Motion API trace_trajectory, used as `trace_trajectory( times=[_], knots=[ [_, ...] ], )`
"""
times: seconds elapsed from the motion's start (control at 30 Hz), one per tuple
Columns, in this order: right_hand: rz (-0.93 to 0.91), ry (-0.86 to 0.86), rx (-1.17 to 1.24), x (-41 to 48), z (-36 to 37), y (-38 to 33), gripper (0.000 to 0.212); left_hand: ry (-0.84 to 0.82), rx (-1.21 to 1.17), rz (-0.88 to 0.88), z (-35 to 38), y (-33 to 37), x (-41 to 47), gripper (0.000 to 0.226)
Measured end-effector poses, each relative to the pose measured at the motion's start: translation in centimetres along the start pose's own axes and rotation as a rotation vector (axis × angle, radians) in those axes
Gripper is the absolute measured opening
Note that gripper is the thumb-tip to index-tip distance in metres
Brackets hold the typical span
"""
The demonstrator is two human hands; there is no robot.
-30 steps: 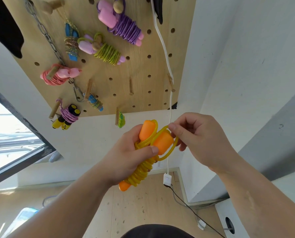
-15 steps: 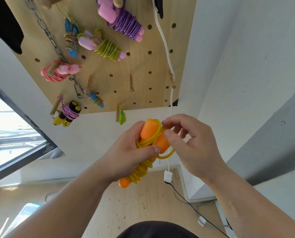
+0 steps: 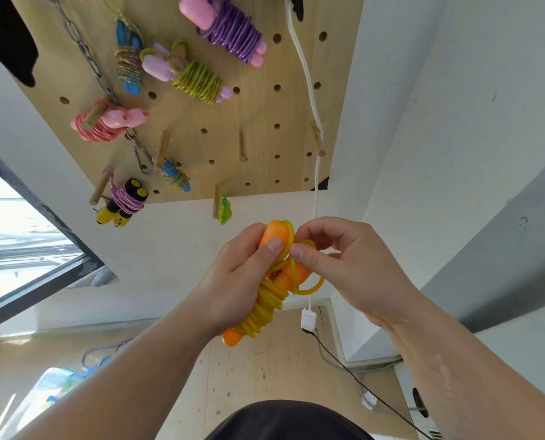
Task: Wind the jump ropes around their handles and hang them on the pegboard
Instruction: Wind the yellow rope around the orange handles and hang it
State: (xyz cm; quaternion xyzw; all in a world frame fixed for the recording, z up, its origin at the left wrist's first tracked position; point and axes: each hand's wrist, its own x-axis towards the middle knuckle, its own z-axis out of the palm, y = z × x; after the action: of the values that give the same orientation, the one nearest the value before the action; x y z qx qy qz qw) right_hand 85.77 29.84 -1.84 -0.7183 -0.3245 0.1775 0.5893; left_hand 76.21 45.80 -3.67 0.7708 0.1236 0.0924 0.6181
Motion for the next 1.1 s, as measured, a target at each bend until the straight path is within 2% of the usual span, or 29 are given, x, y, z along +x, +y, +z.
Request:
trace_trajectory(
  times=[0.13, 0.2, 0.33, 0.53, 0.63, 0.7, 0.77, 0.83, 0.87, 0.97, 1.0, 1.1],
  knots=[
    [0.076, -0.060, 0.062, 0.4, 0.0, -0.4, 0.031, 0.069, -0.018, 0.021, 0.4, 0.2, 0.2, 0.050],
    [0.094, -0.089, 0.050, 0.7, -0.1, -0.7, 0.028, 0.075, -0.011, 0.039, 0.3, 0.2, 0.3, 0.053],
    [0.146, -0.143, 0.025, 1.0, 0.1, -0.5, 0.021, 0.059, -0.019, 0.048, 0.3, -0.1, 0.5, 0.042],
    [0.211, -0.066, -0.114, 0.9, 1.5, 0.0, 0.042, 0.019, 0.029, 0.056, 0.0, 0.3, 1.1, 0.030],
    [0.193, -0.012, 0.032, 0.6, 1.7, 0.6, 0.048, 0.035, -0.054, 0.012, 0.1, 1.0, 1.3, 0.030],
    [0.182, 0.022, 0.170, 0.3, 1.6, 0.9, 0.051, 0.096, -0.215, -0.057, 0.4, 1.7, 1.4, 0.032],
    [0.197, 0.041, 0.205, 0.0, 1.2, 1.1, 0.041, 0.172, -0.367, -0.116, 0.5, 2.2, 1.5, 0.031],
    [0.189, 0.071, 0.156, -0.2, 0.8, 1.5, 0.012, 0.224, -0.429, -0.183, 0.6, 2.0, 1.6, 0.037],
    [0.178, 0.086, 0.126, -0.3, 0.6, 1.8, 0.006, 0.231, -0.464, -0.222, 0.7, 1.8, 1.6, 0.044],
    [0.134, 0.100, 0.096, -0.1, 0.5, 1.8, 0.007, 0.188, -0.536, -0.281, 1.7, 1.0, 1.5, 0.073],
    [0.119, 0.098, 0.100, 0.0, 0.6, 1.7, 0.008, 0.172, -0.535, -0.257, 2.1, 0.8, 1.5, 0.075],
    [0.082, 0.101, 0.068, 0.5, 0.4, 1.7, 0.018, 0.178, -0.553, -0.195, 3.2, 0.8, 1.7, 0.059]
  ],
)
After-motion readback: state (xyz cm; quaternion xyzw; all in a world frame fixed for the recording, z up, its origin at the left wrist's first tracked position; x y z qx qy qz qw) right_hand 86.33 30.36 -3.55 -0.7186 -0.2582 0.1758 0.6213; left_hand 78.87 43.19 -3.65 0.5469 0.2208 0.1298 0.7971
